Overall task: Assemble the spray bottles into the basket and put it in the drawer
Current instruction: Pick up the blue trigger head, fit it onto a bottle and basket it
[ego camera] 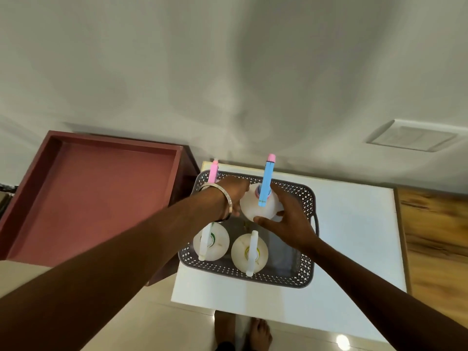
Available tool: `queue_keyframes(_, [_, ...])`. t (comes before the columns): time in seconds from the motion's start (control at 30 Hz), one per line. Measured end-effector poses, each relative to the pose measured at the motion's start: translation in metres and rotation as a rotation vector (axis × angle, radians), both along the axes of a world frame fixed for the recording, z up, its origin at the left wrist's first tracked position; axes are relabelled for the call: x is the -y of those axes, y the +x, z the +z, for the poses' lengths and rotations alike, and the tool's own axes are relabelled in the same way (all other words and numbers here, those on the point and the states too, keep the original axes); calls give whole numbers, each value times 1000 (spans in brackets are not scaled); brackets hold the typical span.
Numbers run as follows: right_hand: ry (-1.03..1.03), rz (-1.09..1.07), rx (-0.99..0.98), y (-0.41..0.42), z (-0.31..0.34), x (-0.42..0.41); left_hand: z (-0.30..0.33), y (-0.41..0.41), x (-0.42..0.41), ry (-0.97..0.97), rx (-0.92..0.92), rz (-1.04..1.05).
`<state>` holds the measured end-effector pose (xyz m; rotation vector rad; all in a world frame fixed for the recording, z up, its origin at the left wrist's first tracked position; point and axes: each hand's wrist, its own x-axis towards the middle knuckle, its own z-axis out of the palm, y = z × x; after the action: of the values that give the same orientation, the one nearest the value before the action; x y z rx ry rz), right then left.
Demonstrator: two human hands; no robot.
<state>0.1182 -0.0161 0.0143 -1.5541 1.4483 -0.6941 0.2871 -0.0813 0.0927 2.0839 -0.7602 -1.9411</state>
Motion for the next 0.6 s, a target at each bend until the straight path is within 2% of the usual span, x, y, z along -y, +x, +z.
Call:
queue_keyframes(0.27, [38, 44, -58, 6, -23, 10, -21, 4, 4, 66, -9, 19])
queue_keyframes(0.6, [37, 28, -73, 9, -37, 11, -36, -6, 3, 28, 48, -43])
